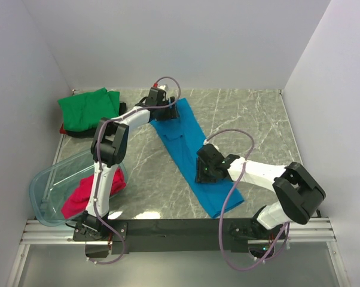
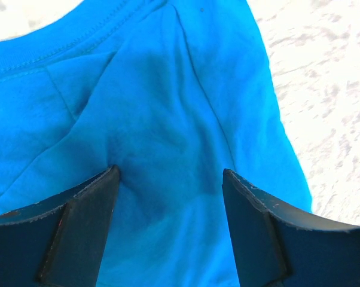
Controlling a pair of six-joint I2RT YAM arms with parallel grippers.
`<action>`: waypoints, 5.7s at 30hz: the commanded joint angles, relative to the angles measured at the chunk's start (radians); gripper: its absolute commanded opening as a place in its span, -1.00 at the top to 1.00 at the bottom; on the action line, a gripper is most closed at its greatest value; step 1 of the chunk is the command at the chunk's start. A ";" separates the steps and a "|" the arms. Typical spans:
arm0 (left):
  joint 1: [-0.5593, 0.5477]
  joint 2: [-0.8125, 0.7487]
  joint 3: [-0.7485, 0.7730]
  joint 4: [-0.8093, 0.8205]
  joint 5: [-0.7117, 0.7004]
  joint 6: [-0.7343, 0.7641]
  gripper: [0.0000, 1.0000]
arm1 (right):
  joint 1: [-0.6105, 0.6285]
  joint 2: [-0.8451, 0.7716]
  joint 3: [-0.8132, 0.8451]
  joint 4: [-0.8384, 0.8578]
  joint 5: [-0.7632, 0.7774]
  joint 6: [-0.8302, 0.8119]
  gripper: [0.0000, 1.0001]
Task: Fold and stack the t-shirts
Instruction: Fold the tshirt
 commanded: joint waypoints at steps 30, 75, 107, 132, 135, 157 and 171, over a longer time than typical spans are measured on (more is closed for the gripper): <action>-0.037 -0.054 0.012 -0.164 -0.022 0.133 -0.51 | 0.067 0.005 0.062 -0.096 0.181 -0.031 0.07; 0.029 0.279 0.440 -0.072 0.130 0.067 -0.55 | -0.043 0.278 0.251 0.028 -0.064 -0.082 0.07; -0.288 -1.090 -1.082 0.129 -0.128 -0.207 -0.55 | 0.040 -0.356 -0.083 -0.182 0.061 0.027 0.02; -0.596 -1.255 -1.358 0.083 -0.212 -0.540 -0.57 | 0.159 -0.402 -0.160 -0.174 0.031 0.132 -0.11; -0.614 -1.218 -1.344 0.083 -0.220 -0.540 -0.57 | 0.181 -0.373 -0.128 -0.194 0.074 0.135 -0.12; -0.688 -1.052 -1.297 0.083 -0.254 -0.540 -0.03 | 0.311 -0.159 0.009 -0.311 0.221 0.168 0.00; -0.700 -1.018 -1.306 0.089 -0.278 -0.545 0.99 | 0.327 -0.136 0.016 -0.363 0.265 0.204 1.00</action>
